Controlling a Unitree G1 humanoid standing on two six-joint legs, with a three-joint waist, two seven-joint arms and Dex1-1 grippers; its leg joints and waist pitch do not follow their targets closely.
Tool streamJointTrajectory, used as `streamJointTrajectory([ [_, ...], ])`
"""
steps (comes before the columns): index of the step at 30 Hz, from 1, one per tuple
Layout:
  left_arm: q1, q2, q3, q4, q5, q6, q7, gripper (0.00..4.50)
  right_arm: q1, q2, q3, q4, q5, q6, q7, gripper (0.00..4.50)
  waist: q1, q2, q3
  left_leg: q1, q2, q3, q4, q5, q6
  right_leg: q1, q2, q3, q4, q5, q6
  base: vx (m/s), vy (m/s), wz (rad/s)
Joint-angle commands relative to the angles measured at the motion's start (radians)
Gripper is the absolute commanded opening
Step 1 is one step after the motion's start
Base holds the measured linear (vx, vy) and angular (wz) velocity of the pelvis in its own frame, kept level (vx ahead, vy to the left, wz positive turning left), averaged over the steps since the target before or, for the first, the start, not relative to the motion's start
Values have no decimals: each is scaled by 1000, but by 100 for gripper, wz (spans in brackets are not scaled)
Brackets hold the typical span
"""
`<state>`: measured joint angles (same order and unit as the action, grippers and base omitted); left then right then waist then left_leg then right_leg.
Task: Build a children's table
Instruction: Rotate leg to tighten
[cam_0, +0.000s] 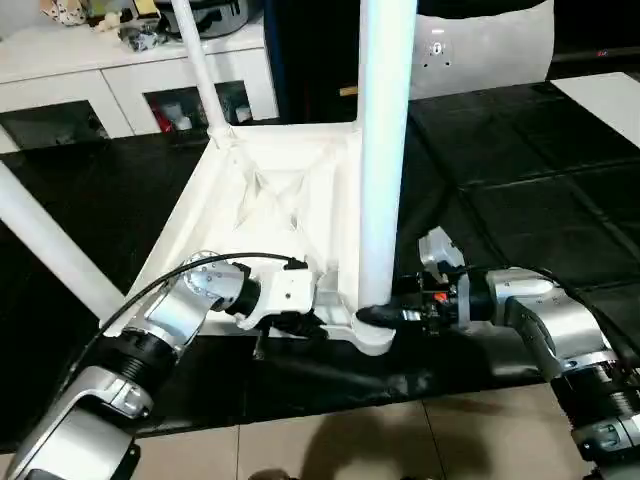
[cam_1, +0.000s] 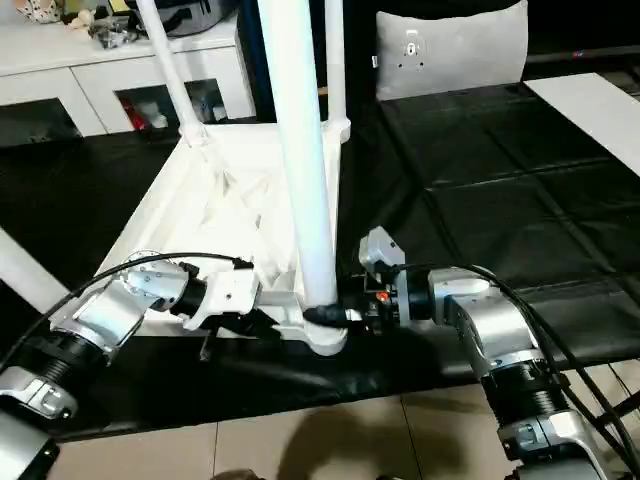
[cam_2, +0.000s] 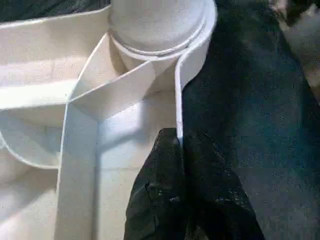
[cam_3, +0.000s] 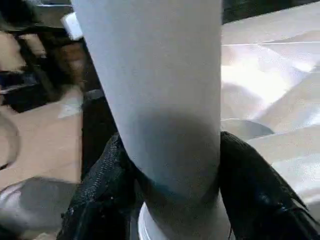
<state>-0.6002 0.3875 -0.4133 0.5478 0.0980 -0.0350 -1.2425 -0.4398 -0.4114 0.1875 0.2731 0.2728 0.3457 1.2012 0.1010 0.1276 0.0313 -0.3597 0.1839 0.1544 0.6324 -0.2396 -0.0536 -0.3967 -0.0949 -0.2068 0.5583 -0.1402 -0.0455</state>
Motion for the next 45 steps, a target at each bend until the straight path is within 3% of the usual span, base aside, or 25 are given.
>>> streamJointTrajectory([
  [1,-17,-61,13,20,4,84,108,0,-12,68,-2,-5,-36,54,-171,201,-20,-24,-51,6,37,-11,-73,-155,48,55,-72,52,-106,-531,52,0,0,0],
  [3,-41,-110,49,39,-7,147,198,0,-20,128,-38,7,-52,92,-315,199,-46,-23,-42,20,25,-10,-65,-220,25,48,-62,24,-131,-622,98,0,0,0],
  [4,-58,-137,66,60,-2,174,262,0,-26,163,-59,17,-61,111,-395,198,-76,-17,-44,26,35,-21,-66,-282,24,57,-57,4,-145,-625,133,0,0,0],
  [5,-63,-144,70,67,-1,179,278,0,-28,173,-63,22,-67,112,-421,198,-87,-8,-45,23,47,-27,-71,-308,28,67,-60,0,-141,-604,130,0,0,0],
  [6,-75,-159,78,82,3,191,314,0,-33,199,-74,33,-82,115,-485,198,-97,-5,-45,14,66,-40,-83,-343,33,80,-61,4,-127,-572,131,0,0,0],
  [7,-105,-207,106,118,19,222,429,0,-44,255,-87,60,-131,123,-631,198,-101,10,-43,-6,127,-76,-129,-457,33,97,-68,60,-35,-450,97,0,0,0],
  [8,-105,-207,106,118,19,222,429,0,-44,255,-87,60,-131,123,-631,198,-108,3,-42,5,129,-74,-135,-491,21,90,-72,79,-26,-415,73,0,0,0],
  [9,-113,-222,113,123,23,233,460,0,-50,280,-99,77,-143,124,-691,198,-122,-12,-37,6,105,-67,-127,-500,7,81,-76,85,-47,-432,63,0,0,0],
  [10,-117,-235,120,126,30,244,488,0,-56,305,-118,92,-146,124,-740,198,-129,-39,-39,37,8,-26,-64,-394,-11,40,-85,59,-123,-645,74,59,4,6],
  [11,-119,-245,125,127,34,247,503,0,-62,325,-133,106,-146,120,-776,198,-125,-43,-43,15,-27,-11,-44,-242,30,56,-98,48,-123,-713,82,59,4,6],
  [13,-113,-255,125,121,35,253,507,0,-66,340,-130,115,-159,80,-796,198,-128,-30,-53,0,-8,-17,-54,-171,65,58,-78,36,-128,-662,104,30,-4,0],
  [14,-109,-255,123,117,36,254,505,0,-66,338,-118,114,-166,62,-786,198,-130,-20,-56,-9,12,-29,-65,-146,74,64,-73,41,-117,-554,78,0,0,0],
  [16,-103,-245,111,113,42,250,496,0,-61,334,-106,107,-168,39,-765,266,-131,-15,-62,-14,36,-44,-73,-118,89,71,-75,53,-94,-404,30,0,0,0],
  [19,-95,-227,97,119,55,232,490,0,-45,329,-107,84,-159,3,-728,302,-128,-15,-70,-21,43,-46,-72,-41,120,80,-84,66,-64,-242,-39,0,0,0],
  [20,-91,-217,92,118,59,219,485,0,-34,320,-108,73,-155,-15,-706,310,-124,-21,-73,-21,44,-44,-69,-11,132,80,-87,69,-58,-203,-56,0,0,0],
  [22,-76,-193,82,111,61,172,451,0,-6,285,-105,47,-141,-39,-646,320,-113,-25,-75,-25,44,-41,-66,26,161,82,-89,73,-50,-162,-70,0,0,0],
  [25,-63,-174,82,101,53,146,415,0,14,248,-107,25,-123,-40,-591,346,-106,-25,-72,-25,42,-36,-65,23,167,79,-89,73,-53,-184,-70,0,0,0],
  [29,-49,-140,75,97,50,118,367,0,27,196,-121,-3,-96,-41,-515,395,-95,-26,-62,-18,40,-30,-71,-64,134,74,-83,70,-74,-343,-19,0,0,0],
  [31,-38,-99,60,97,44,87,302,0,36,131,-122,-24,-74,-55,-411,403,-94,-34,-63,-17,42,-31,-72,-77,129,72,-81,70,-75,-352,-8,0,0,0],
  [32,-37,-96,59,97,43,85,297,0,36,126,-122,-25,-73,-56,-403,410,-90,-30,-63,-16,44,-32,-72,-79,129,72,-84,72,-72,-351,-7,0,0,0],
  [39,-11,-22,25,86,19,-52,127,0,39,-16,-75,-35,-51,-100,-146,446,-74,-36,-66,-19,48,-31,-70,-44,147,69,-85,76,-61,-300,-29,0,0,0],
  [40,-11,-22,25,86,19,-52,127,0,39,-16,-75,-35,-51,-100,-146,446,-68,-36,-67,-16,49,-30,-69,-36,147,67,-84,76,-60,-296,-34,0,0,0],
  [41,4,6,4,55,12,-75,56,0,25,-61,-52,-10,-48,-130,-46,446,-57,-46,-69,-17,51,-28,-70,-33,151,68,-87,77,-57,-293,-37,0,0,0],
  [43,9,15,-3,46,10,-85,33,0,19,-76,-44,1,-47,-142,-13,446,-47,-39,-69,-14,55,-27,-69,-23,156,63,-87,80,-54,-284,-46,0,0,0],
  [45,17,27,-13,32,3,-104,-4,0,3,-91,-37,17,-31,-138,47,446,-34,-45,-68,-12,58,-25,-70,-21,155,62,-87,82,-54,-285,-53,0,0,0],
])
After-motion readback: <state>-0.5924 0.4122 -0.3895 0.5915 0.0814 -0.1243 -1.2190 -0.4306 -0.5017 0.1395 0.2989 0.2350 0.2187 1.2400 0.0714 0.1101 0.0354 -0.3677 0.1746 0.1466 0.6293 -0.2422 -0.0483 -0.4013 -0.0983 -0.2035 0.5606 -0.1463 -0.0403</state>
